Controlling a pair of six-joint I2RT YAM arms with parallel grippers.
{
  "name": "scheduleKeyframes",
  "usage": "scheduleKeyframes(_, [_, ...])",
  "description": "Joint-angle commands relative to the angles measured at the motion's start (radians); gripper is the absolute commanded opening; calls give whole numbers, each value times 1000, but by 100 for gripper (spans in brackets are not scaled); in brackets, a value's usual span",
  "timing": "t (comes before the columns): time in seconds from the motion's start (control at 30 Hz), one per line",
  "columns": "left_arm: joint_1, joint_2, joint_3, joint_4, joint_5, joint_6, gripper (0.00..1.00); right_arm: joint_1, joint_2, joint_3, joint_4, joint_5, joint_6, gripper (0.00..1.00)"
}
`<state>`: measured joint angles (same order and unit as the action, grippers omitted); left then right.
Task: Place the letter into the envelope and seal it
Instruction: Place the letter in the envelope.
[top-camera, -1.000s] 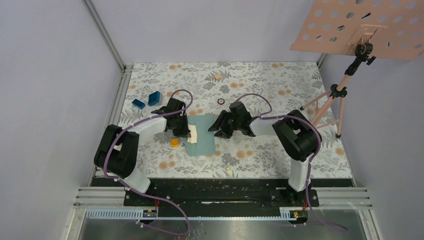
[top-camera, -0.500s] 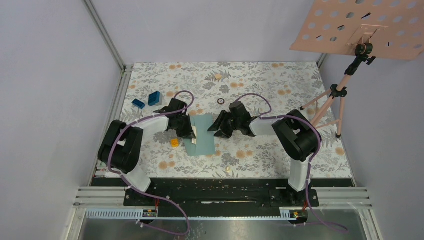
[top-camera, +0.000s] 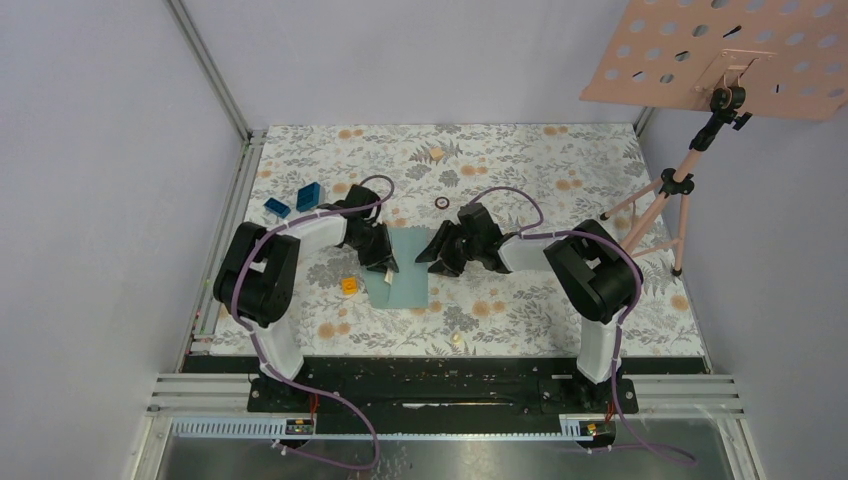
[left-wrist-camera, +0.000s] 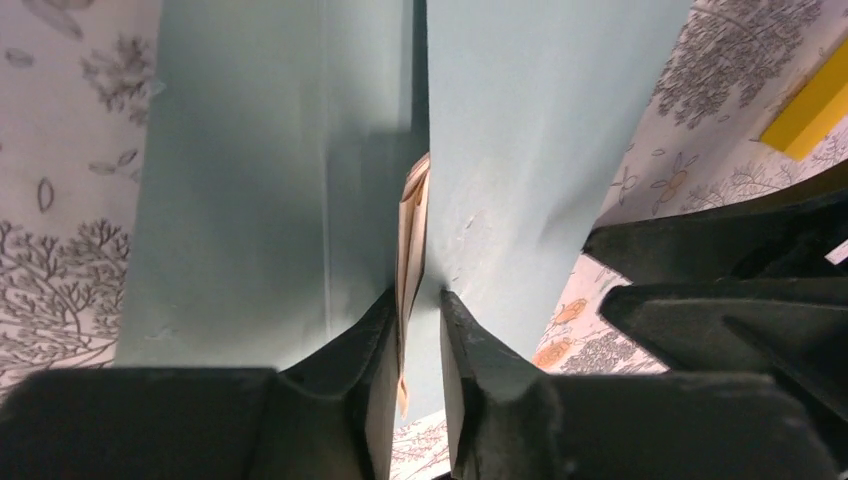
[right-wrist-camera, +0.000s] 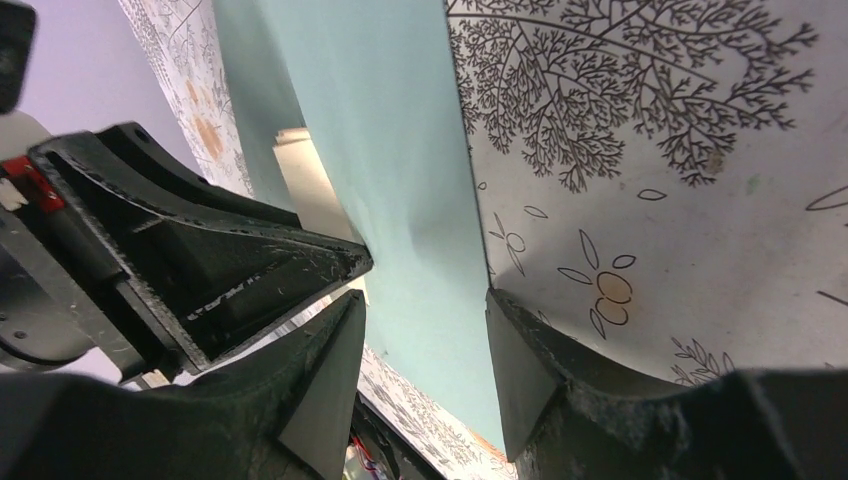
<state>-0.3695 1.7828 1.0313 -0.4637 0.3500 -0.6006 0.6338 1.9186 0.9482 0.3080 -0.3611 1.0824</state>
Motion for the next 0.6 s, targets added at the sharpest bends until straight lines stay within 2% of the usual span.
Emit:
scheduleKeyframes(0.0, [-25,19,98,-56,-30,29,26,44,39,-20,-33,15,2,56])
scheduleKeyframes(0.03, [-25,12,96,-65,-38,30,30,44,38,-23,-32,16,3,56])
scheduleKeyframes(0.07, [-24,2,93,-71,-45,29,40,43,37,-26,-27,16,6,56])
scheduleKeyframes(0.13, [-25,-19,89,-82,-63,24,46,44,36,-28,-22,16,8,56])
scheduleKeyframes(0.17, [-25,-33,86,-89,-74,24,54,44,35,-29,-22,16,8,56])
scheduleKeyframes(0.23, [-25,-56,84,-105,-105,24,60,44,34,-29,-23,16,9,56])
scheduleKeyframes(0.4, [-25,-108,88,-133,-212,23,56,44,36,-31,-22,16,8,56])
scheduleKeyframes(0.57, [-25,-115,93,-140,-243,34,43,43,32,-32,-21,17,8,56])
